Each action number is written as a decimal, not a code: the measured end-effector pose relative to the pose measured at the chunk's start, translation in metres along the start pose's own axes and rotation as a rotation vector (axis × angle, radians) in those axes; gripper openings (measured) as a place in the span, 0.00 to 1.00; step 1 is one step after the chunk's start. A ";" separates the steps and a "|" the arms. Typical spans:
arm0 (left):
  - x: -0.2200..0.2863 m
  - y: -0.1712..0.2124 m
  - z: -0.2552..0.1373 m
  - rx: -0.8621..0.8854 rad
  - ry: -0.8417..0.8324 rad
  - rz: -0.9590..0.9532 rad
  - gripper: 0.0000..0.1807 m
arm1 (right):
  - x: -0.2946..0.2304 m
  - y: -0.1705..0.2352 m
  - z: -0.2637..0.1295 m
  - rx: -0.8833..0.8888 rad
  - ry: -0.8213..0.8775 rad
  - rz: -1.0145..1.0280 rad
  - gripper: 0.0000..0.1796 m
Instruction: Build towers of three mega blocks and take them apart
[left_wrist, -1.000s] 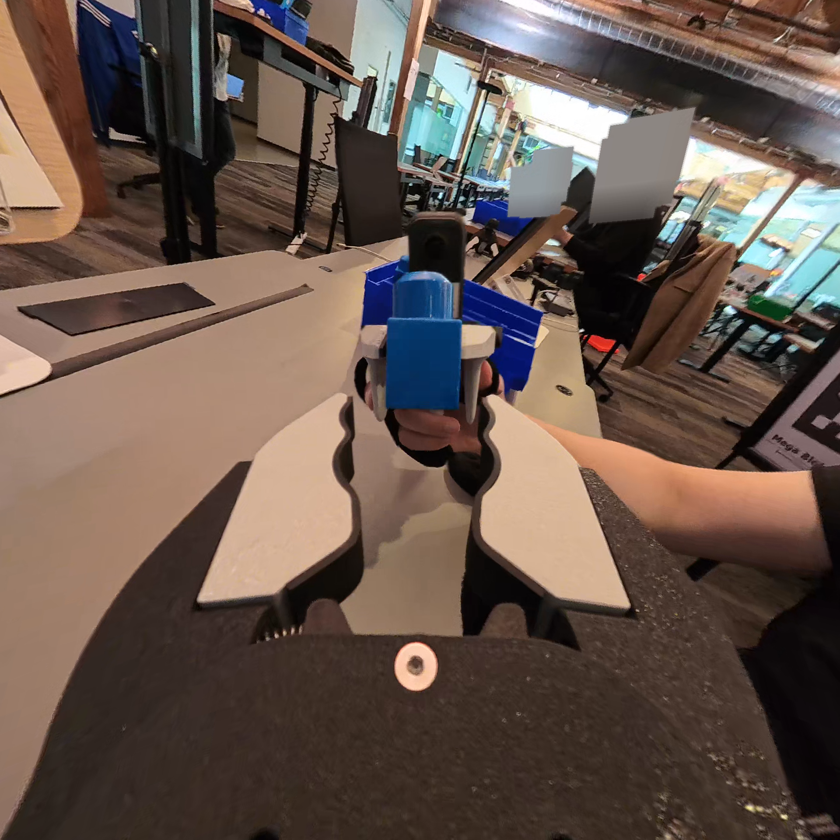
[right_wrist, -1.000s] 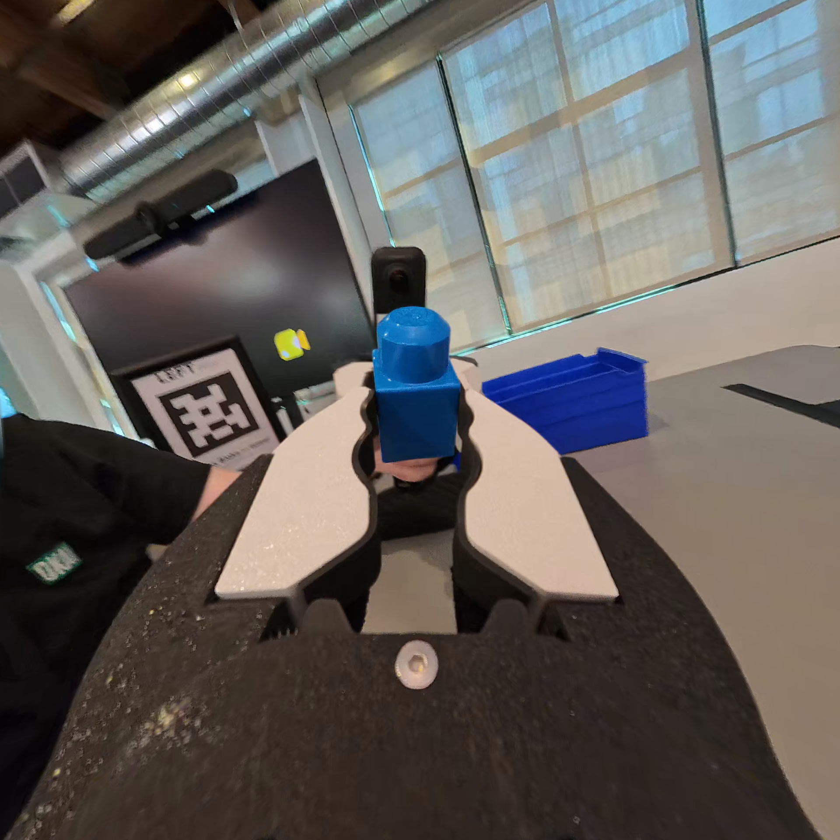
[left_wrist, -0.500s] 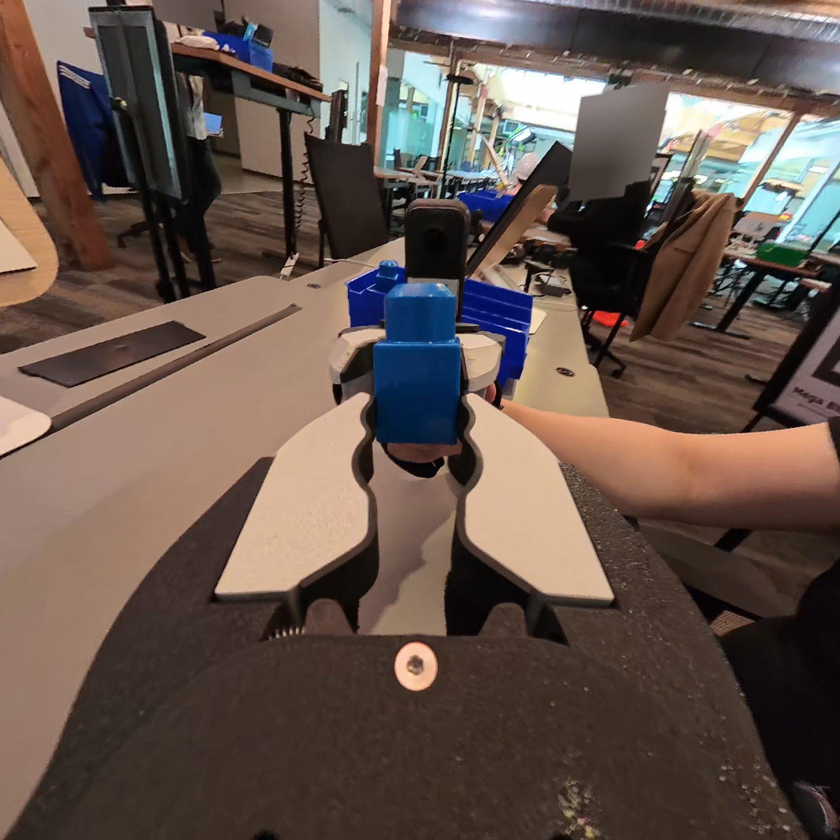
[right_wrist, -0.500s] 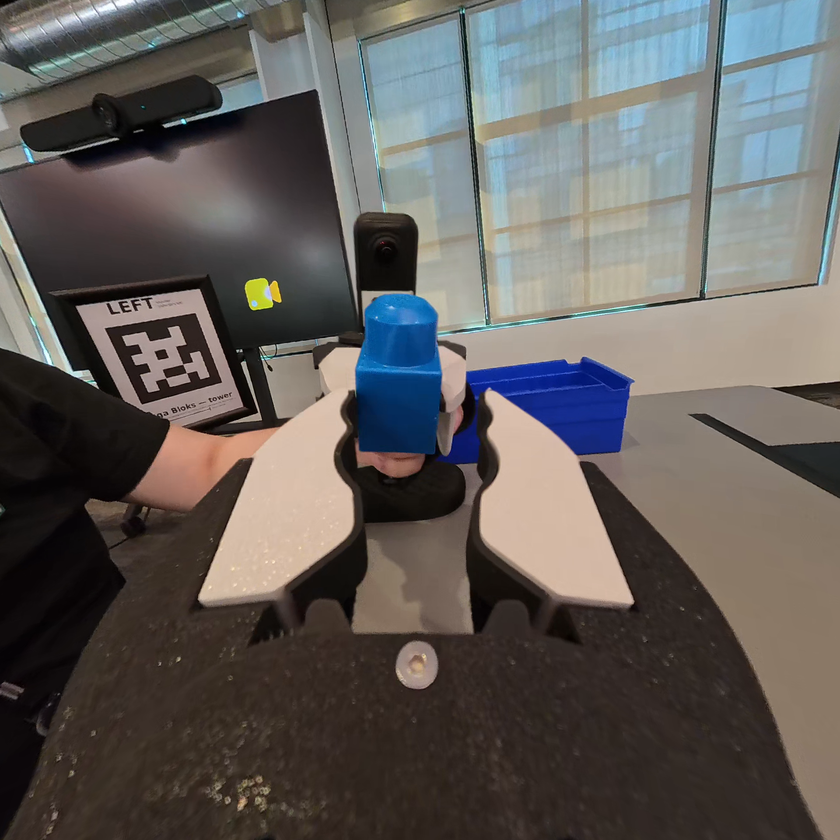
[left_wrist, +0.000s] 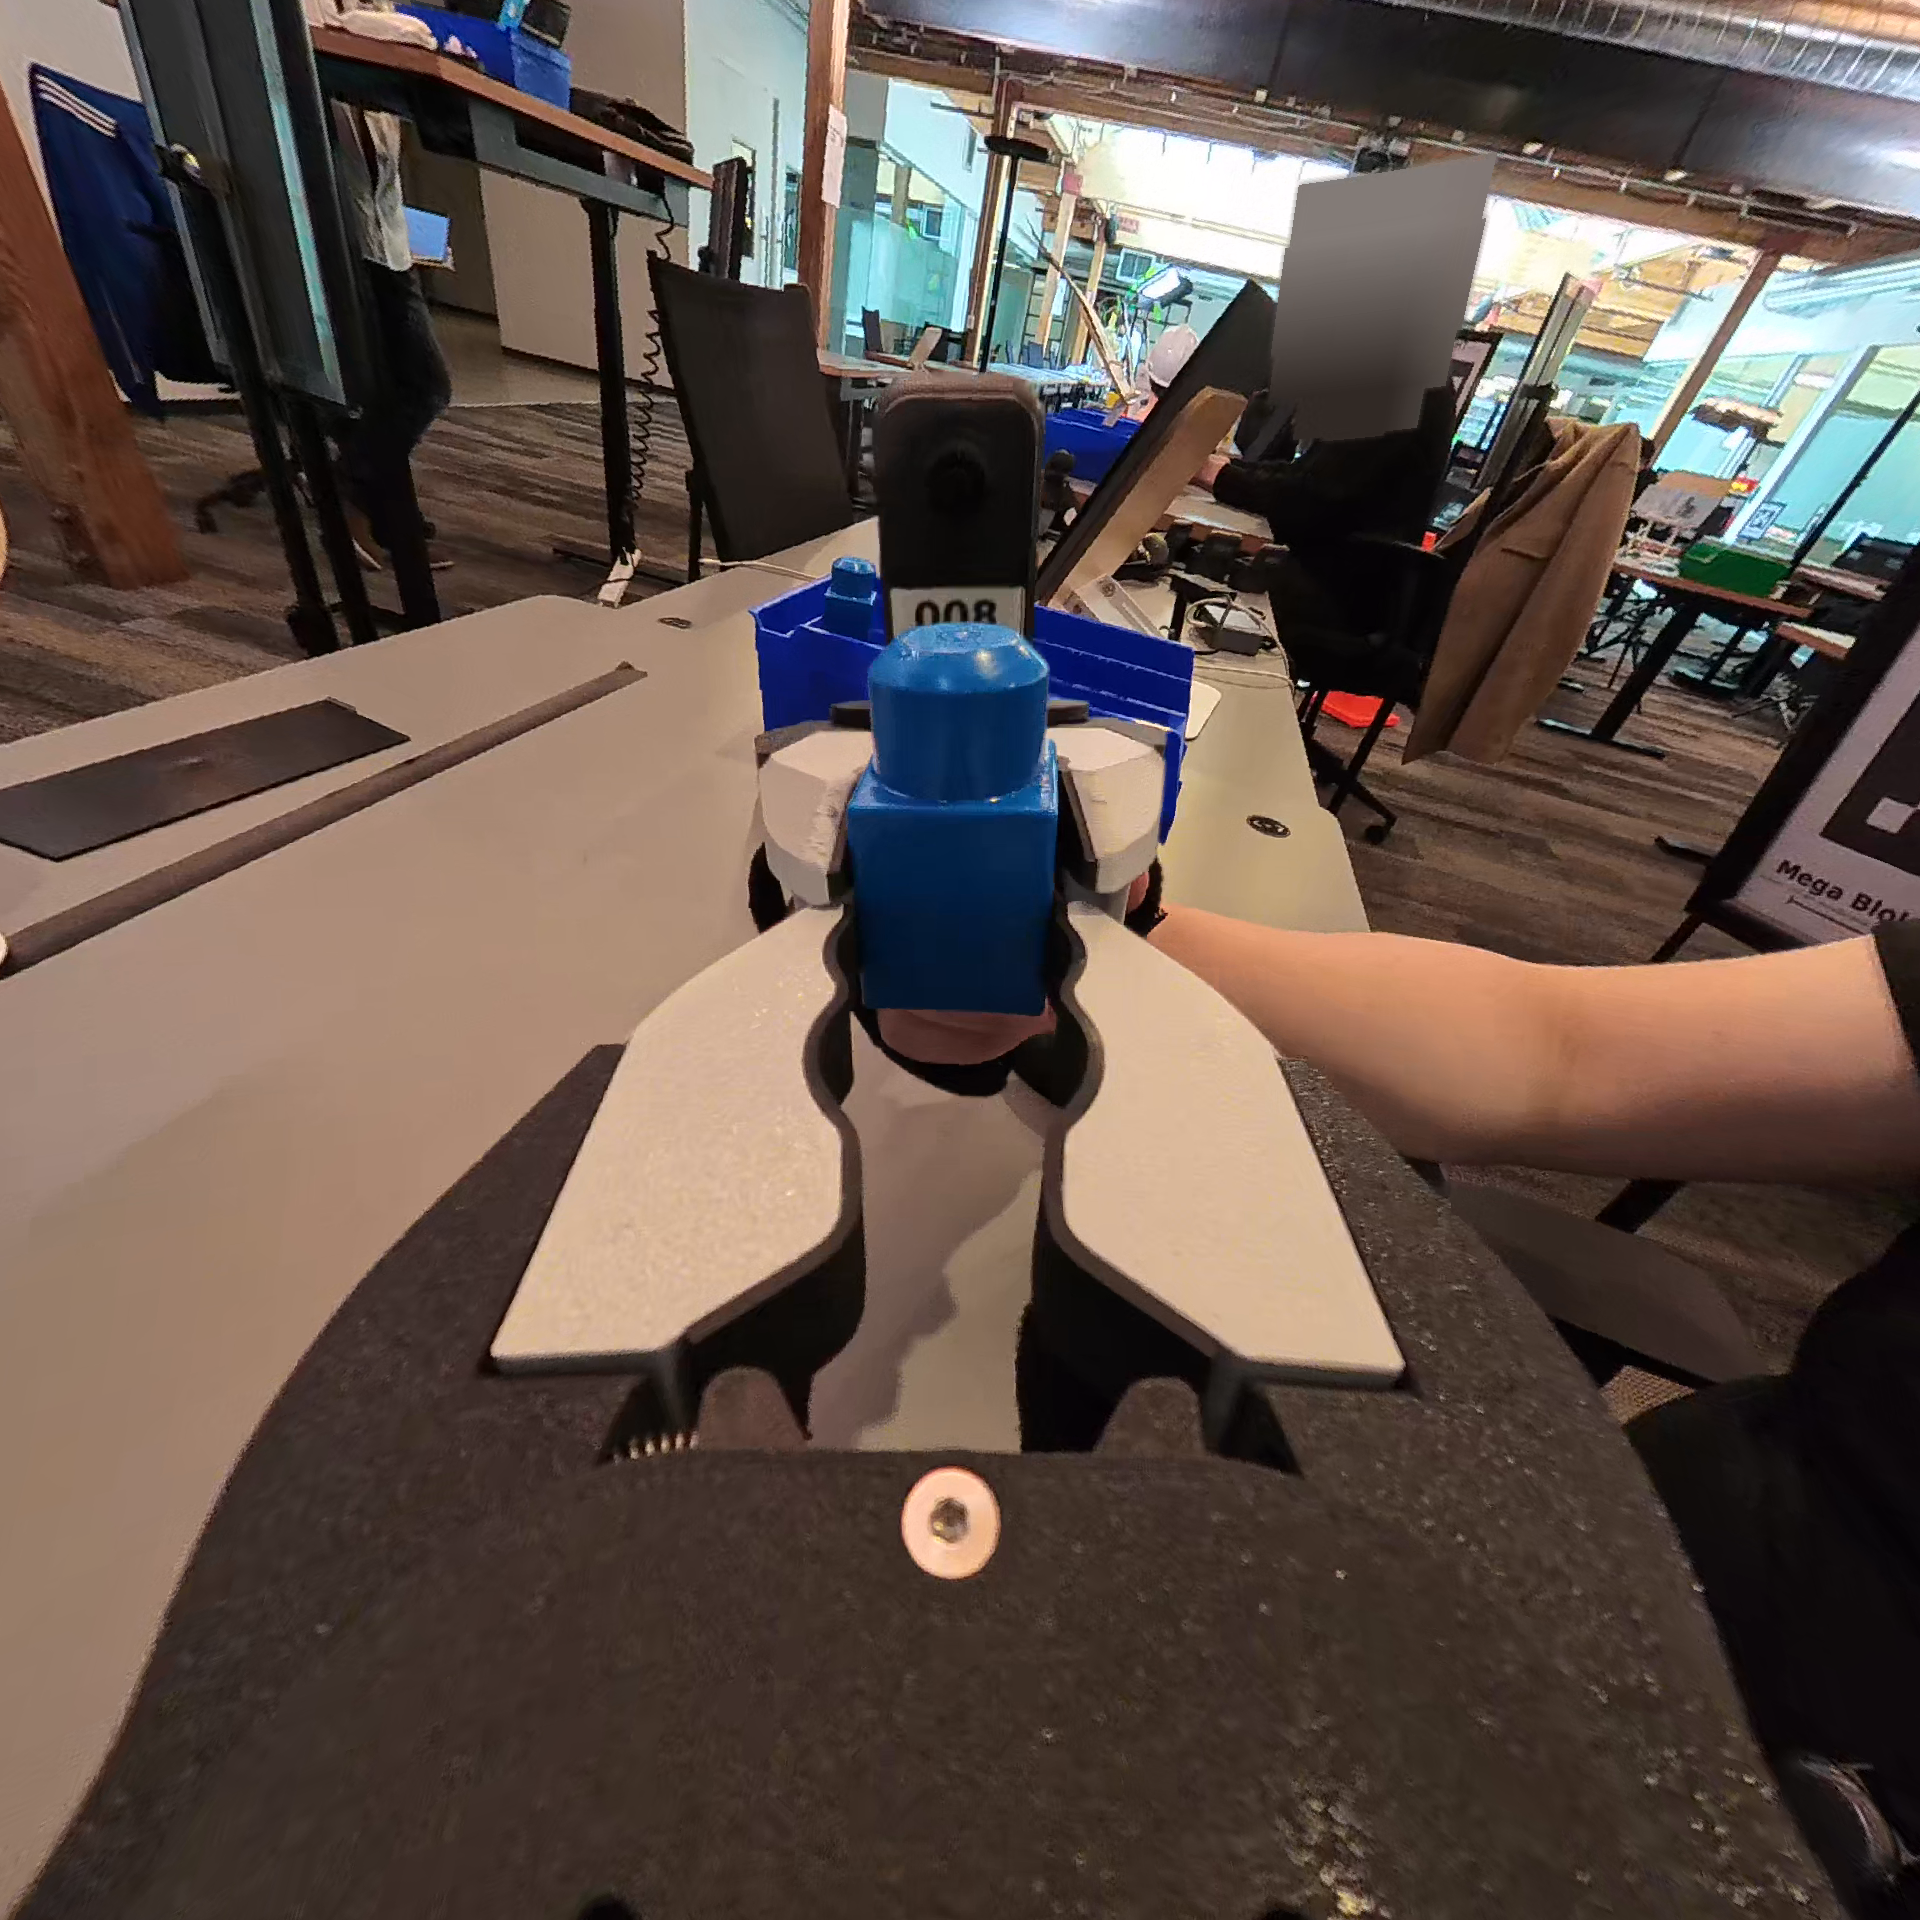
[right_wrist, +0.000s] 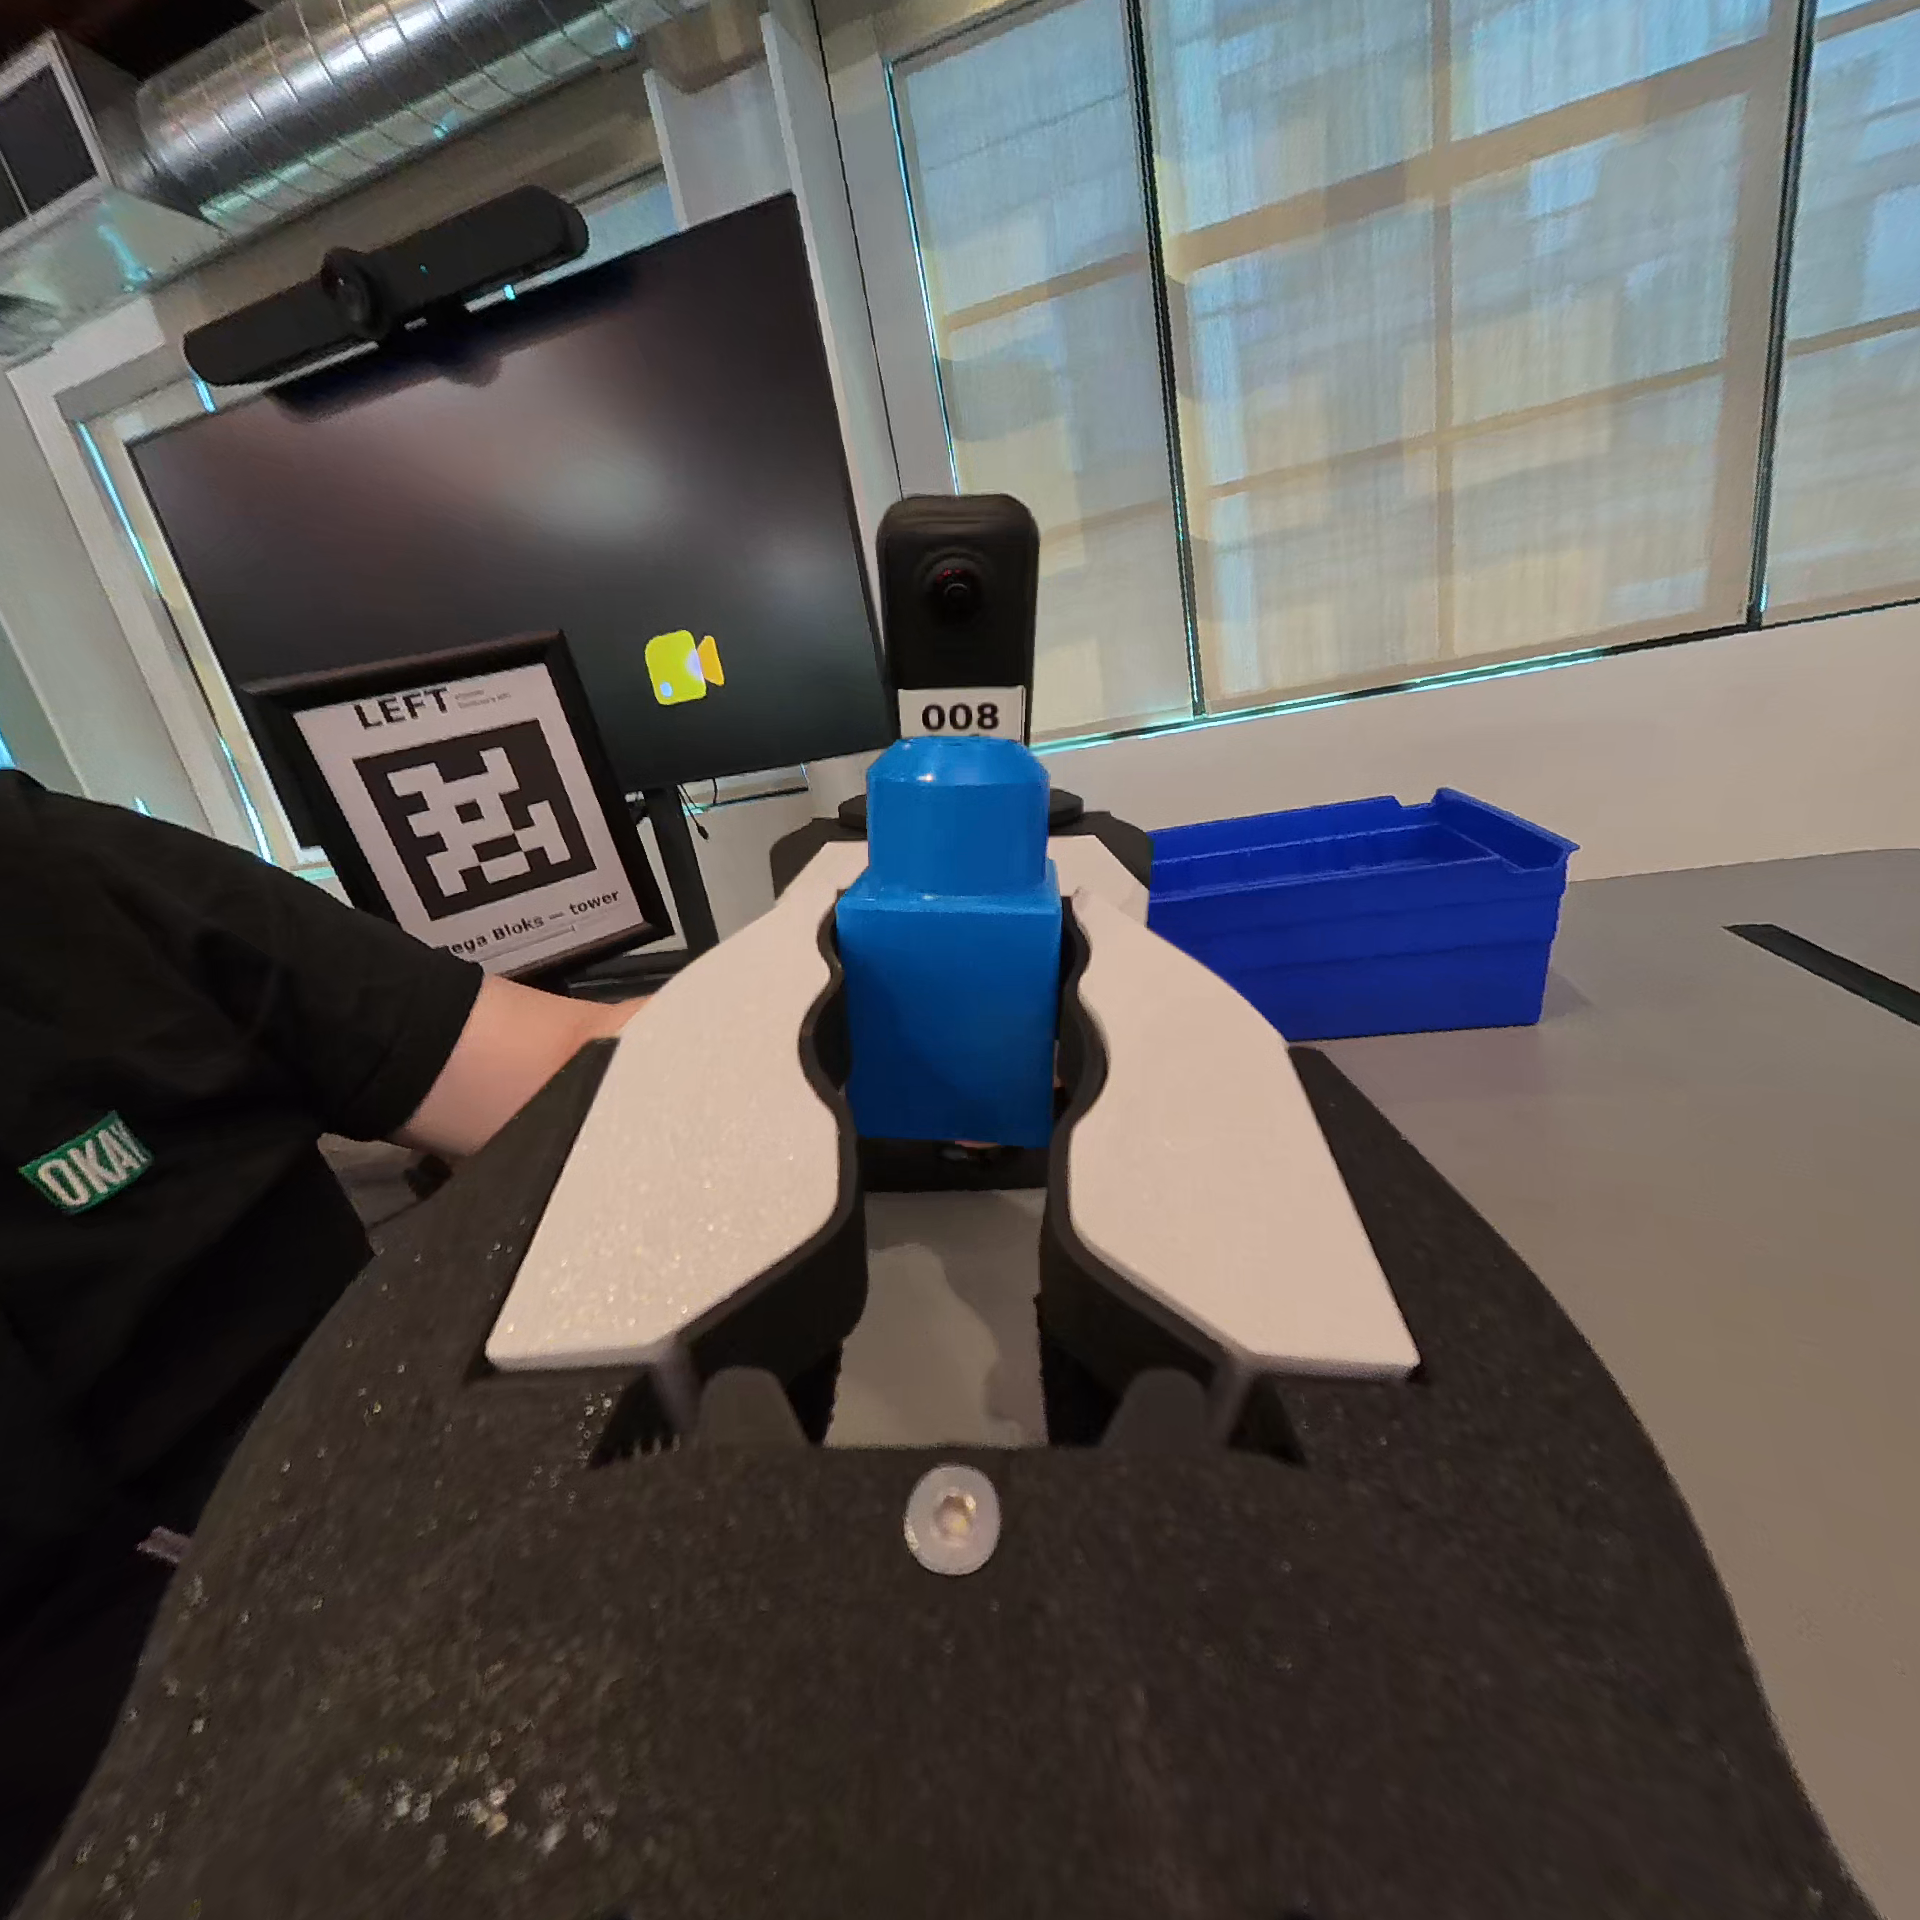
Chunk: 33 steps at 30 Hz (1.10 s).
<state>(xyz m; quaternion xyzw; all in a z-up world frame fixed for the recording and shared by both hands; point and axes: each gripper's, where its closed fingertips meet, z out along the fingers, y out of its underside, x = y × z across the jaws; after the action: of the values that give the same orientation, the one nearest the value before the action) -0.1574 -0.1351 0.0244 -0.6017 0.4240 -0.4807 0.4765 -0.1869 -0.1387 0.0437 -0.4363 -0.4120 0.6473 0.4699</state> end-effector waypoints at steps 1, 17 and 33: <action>-0.001 0.001 0.000 -0.017 -0.004 0.006 0.19 | 0.001 0.002 0.000 -0.019 0.009 -0.013 0.20; -0.006 0.002 -0.006 -0.054 -0.036 -0.008 0.19 | 0.007 0.005 -0.008 -0.099 0.062 -0.020 0.20; -0.005 -0.001 -0.007 -0.079 -0.033 -0.008 0.19 | 0.007 0.002 -0.002 -0.070 0.077 0.000 0.20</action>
<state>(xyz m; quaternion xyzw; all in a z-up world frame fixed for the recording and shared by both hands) -0.1649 -0.1308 0.0250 -0.6295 0.4325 -0.4554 0.4575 -0.1865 -0.1321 0.0399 -0.4771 -0.4159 0.6154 0.4698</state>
